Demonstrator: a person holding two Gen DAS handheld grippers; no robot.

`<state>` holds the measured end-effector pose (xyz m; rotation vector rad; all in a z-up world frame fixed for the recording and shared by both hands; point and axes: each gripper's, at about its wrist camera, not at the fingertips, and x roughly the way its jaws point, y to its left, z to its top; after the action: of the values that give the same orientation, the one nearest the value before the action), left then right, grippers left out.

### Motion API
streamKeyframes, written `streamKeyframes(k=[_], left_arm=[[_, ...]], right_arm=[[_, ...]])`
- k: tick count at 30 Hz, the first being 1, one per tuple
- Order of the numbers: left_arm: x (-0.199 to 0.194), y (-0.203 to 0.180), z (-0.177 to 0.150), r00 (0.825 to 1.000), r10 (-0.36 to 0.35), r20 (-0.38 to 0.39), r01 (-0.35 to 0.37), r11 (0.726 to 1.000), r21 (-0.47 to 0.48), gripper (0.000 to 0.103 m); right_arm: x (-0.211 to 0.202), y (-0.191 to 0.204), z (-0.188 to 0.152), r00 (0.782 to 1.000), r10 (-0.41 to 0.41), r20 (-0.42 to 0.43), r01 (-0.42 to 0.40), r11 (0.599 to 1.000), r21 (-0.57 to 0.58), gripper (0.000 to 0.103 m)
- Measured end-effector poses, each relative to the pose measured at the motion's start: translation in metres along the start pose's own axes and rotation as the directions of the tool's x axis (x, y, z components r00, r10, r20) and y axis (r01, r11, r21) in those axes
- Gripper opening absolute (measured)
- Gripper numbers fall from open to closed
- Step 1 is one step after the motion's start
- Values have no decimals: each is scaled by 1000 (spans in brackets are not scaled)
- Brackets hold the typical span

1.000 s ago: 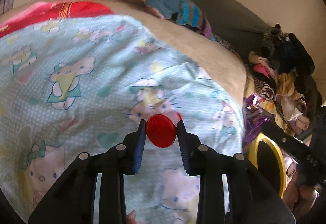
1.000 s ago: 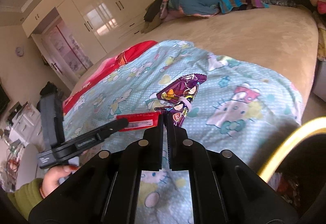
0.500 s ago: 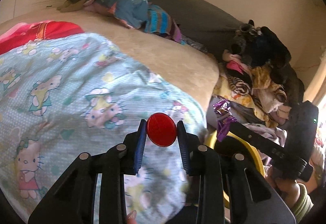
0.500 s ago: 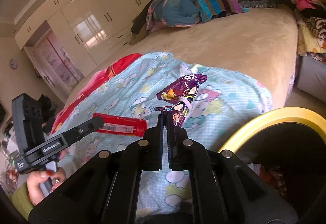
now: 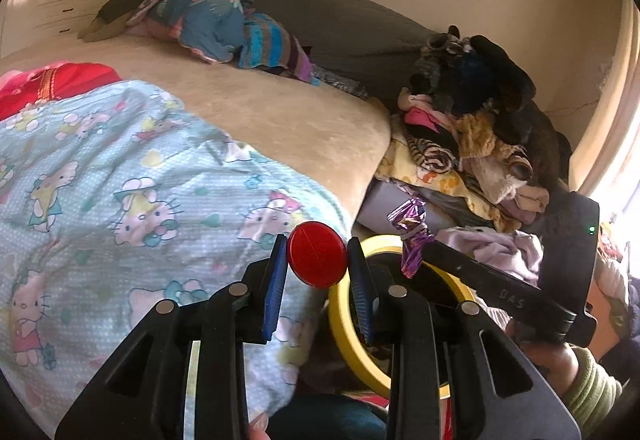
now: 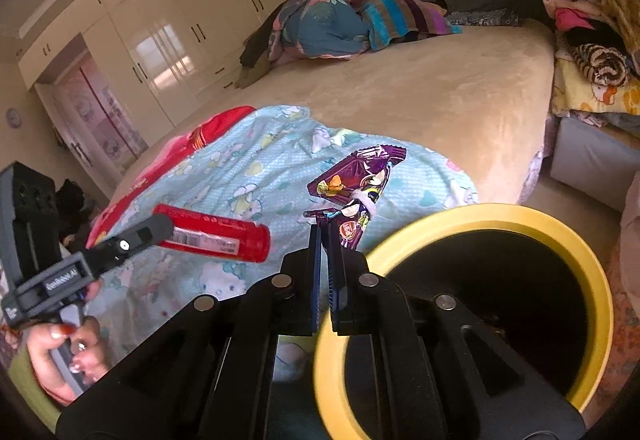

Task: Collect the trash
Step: 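Carry the red tube and purple wrapper over the yellow bin, then open both tools to drop the tube and wrapper into the bin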

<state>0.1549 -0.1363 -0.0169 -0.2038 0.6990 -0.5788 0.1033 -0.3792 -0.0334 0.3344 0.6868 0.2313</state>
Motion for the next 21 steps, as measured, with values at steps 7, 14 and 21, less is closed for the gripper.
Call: streamKeyframes(k=[7,14,21], left_arm=[[2,-27,-5,1000,-25,-18,26,999,40,29],[7,-55,-14,998,-45,-40,48,995,93,29],[17,-77,-26,996,-49,-75,59,989,136,29]], right_arm=[[-19,-23,-3,1000,-29,-6,29,999,24,2],[-36,-38,-4,997,-70,-12,70,997,-10,2],[-42,-57,-16,995,-86,-54,86,996,-4,2]])
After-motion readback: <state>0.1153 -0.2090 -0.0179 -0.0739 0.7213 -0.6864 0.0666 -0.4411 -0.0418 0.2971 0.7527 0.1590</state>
